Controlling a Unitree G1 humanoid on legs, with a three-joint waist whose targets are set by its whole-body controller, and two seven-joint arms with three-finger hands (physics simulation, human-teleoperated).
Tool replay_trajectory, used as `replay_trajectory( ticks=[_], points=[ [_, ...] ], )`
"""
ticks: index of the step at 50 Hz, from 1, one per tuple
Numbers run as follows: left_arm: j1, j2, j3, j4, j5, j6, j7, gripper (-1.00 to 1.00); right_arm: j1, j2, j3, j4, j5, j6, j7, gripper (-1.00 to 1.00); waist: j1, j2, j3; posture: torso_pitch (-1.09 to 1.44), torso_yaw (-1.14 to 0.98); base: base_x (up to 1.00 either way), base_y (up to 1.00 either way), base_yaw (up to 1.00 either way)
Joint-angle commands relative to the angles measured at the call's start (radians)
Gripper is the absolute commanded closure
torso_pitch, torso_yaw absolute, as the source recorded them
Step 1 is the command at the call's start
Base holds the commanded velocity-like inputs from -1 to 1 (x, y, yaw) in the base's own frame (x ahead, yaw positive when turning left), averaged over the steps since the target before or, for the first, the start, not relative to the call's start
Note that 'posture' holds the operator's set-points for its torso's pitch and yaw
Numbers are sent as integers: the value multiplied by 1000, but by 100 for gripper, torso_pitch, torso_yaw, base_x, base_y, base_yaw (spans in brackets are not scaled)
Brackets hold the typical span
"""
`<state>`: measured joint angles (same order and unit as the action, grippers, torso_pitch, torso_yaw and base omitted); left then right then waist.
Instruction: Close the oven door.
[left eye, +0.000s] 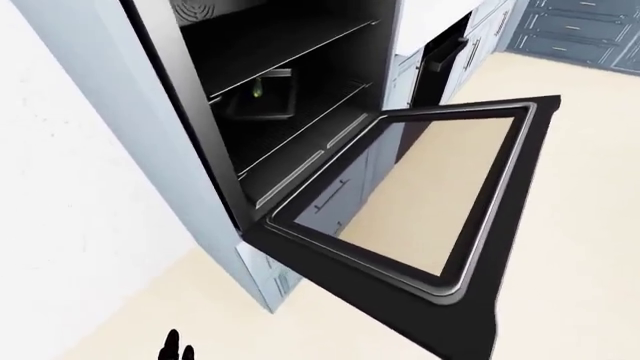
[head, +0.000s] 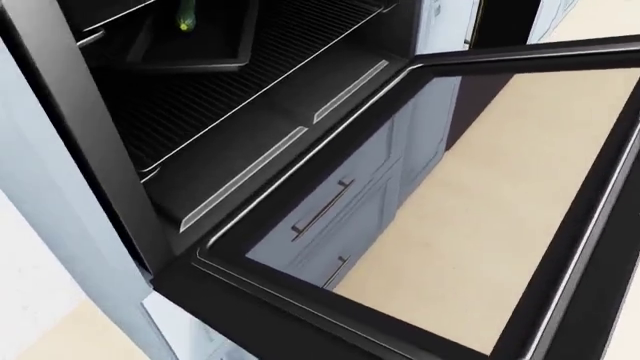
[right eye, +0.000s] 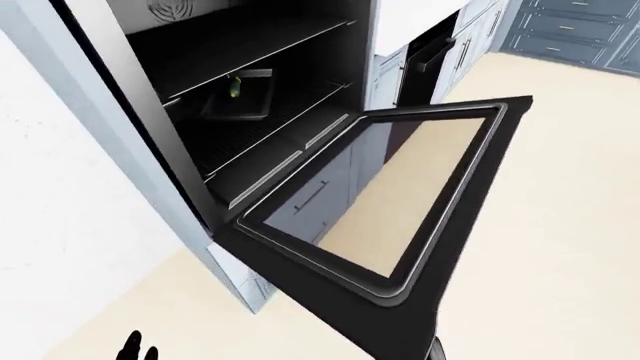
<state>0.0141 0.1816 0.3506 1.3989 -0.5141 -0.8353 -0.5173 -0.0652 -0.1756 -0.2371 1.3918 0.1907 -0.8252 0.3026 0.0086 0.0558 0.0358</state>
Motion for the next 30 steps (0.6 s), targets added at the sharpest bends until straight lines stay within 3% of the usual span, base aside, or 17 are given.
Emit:
replay_trajectory(
  ticks=[1, 9, 10, 11, 13, 14, 15, 19, 20, 24, 30],
  points=[
    [-7, 0, -4, -13, 1, -24, -11, -100, -5, -28, -15, -20, 12, -31, -3, -100, -2, -7, -8, 0, 0, 0, 27, 0],
    [-7, 1, -5, -12, -1, -23, -12, -100, -7, -30, -13, -19, 7, -31, -17, -100, -12, -86, 0, 0, 0, 0, 24, 0],
    [-7, 1, -5, -12, -1, -23, -13, -100, -7, -30, -14, -19, 6, -31, -19, -100, -10, -90, 14, 0, 0, 0, 0, 0],
    [-7, 1, -4, -12, -2, -22, -14, -100, -6, -30, -13, -19, 4, -32, -20, -100, -5, -94, 8, 0, 0, 0, 0, 0],
    [-6, 1, -4, -12, -1, -23, -13, -100, -5, -31, -12, -18, -2, -33, -32, -100, 1, -127, -2, 0, 0, 0, 0, 0],
    [-6, 1, -4, -12, -1, -23, -12, -100, -5, -31, -12, -18, -4, -33, -34, -100, -2, -121, 12, 0, 0, 0, 0, 0],
    [-6, 1, -4, -12, -1, -23, -12, -100, -5, -30, -10, -18, -8, -32, -38, -100, 2, -105, 3, 0, 0, 0, 0, 0],
    [-7, 2, -3, -12, -4, -21, -11, -100, -10, -29, -12, -18, -16, -24, -68, -100, 1, -95, -11, 0, 0, 0, 0, 0],
    [-7, 2, -3, -12, -4, -21, -10, -100, -11, -32, 4, -17, -46, -23, -121, -100, 1, -92, -14, 0, 0, 0, 0, 0],
    [-8, 0, -4, -13, -8, -18, -10, -100, -21, -29, 3, -16, -67, 29, -178, -100, -2, -81, -22, 0, 0, 0, 0, 0],
    [-12, -6, -8, -15, -17, -29, -45, -100, -39, -31, -29, -23, 0, 13, -114, -100, -6, -73, -29, 0, 0, 0, 0, 0]
  ],
)
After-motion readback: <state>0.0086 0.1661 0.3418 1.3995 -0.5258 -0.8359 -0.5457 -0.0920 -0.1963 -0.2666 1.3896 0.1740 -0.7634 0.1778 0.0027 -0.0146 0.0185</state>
